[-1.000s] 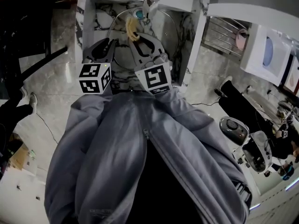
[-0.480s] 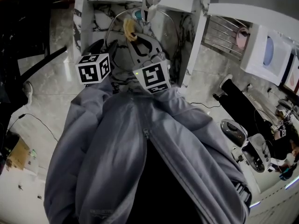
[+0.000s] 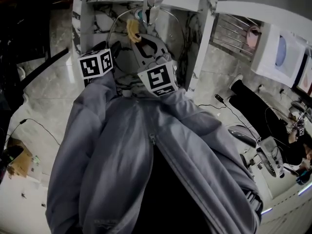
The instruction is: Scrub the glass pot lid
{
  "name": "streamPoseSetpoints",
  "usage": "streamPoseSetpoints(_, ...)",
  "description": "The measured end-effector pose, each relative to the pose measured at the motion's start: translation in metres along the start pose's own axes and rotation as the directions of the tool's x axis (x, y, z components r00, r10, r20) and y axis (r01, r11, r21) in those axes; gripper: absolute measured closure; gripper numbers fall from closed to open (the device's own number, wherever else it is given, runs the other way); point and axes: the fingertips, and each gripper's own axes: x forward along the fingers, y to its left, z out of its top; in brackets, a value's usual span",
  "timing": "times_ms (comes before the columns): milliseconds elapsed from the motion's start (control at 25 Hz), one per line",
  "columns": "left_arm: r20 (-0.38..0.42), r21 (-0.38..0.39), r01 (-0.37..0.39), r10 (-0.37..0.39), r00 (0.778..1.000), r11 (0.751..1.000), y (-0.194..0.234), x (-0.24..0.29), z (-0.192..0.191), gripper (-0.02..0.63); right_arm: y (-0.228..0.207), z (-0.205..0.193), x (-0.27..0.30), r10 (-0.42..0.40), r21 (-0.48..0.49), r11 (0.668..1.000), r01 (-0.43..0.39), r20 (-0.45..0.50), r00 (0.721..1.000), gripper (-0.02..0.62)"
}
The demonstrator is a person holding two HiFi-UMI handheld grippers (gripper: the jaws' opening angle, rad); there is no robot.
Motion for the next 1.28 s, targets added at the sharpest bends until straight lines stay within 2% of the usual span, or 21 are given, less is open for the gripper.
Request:
streamPoseSetpoints(200, -0.064, -0.068, 0.054, -0.058, 0.996, 0.996, -0.003, 0.011, -0.012, 0.347, -0.007, -0.005, 0.0, -0.003, -0.022, 1.0, 0.003, -0.016, 1.0, 0.545)
streamPoseSetpoints(240, -0.069, -0.074, 0.058, -0.063, 0.996, 0.996, -0.004, 0.012, -0.013, 0.365, -0.008, -0.006, 0.0, -0.003, -0.027, 1.0, 0.002, -0.022, 1.0, 0.545)
streamPoseSetpoints(320, -0.068, -0.079, 0.059, -0.065, 0.996, 0.995, -0.005, 0.01, -0.012, 0.416, -0.01, -0.008, 0.001, -0.001, -0.032, 0.999, -0.001, -0.035, 0.999, 0.545)
streamPoseSetpoints(520, -0.056, -0.101, 0.095, -0.101, 0.993, 0.99, -0.014, 0.003, -0.009, 0.46, -0.013, -0.018, 0.002, 0.007, -0.061, 0.998, -0.011, -0.067, 0.998, 0.545)
streamPoseSetpoints(640, -0.05, -0.094, 0.101, -0.106, 0.993, 0.99, -0.018, -0.003, -0.006, 0.472, -0.014, -0.02, 0.002, 0.009, -0.08, 0.997, -0.016, -0.082, 0.997, 0.545)
streamPoseSetpoints(880, -0.033, -0.135, 0.141, -0.147, 0.989, 0.981, -0.023, -0.014, -0.002, 0.506, -0.019, -0.021, 0.004, -0.011, -0.177, 0.984, -0.008, -0.106, 0.994, 0.545)
streamPoseSetpoints(1080, 0.018, -0.165, 0.196, -0.196, 0.98, 0.967, -0.034, -0.03, 0.003, 0.54, -0.023, -0.017, 0.012, -0.038, -0.327, 0.945, -0.005, -0.124, 0.992, 0.545)
streamPoseSetpoints(1280, 0.035, -0.151, 0.21, -0.208, 0.978, 0.966, -0.045, -0.038, 0.007, 0.552, -0.027, -0.018, 0.024, -0.08, -0.441, 0.898, 0.002, -0.159, 0.984, 0.545)
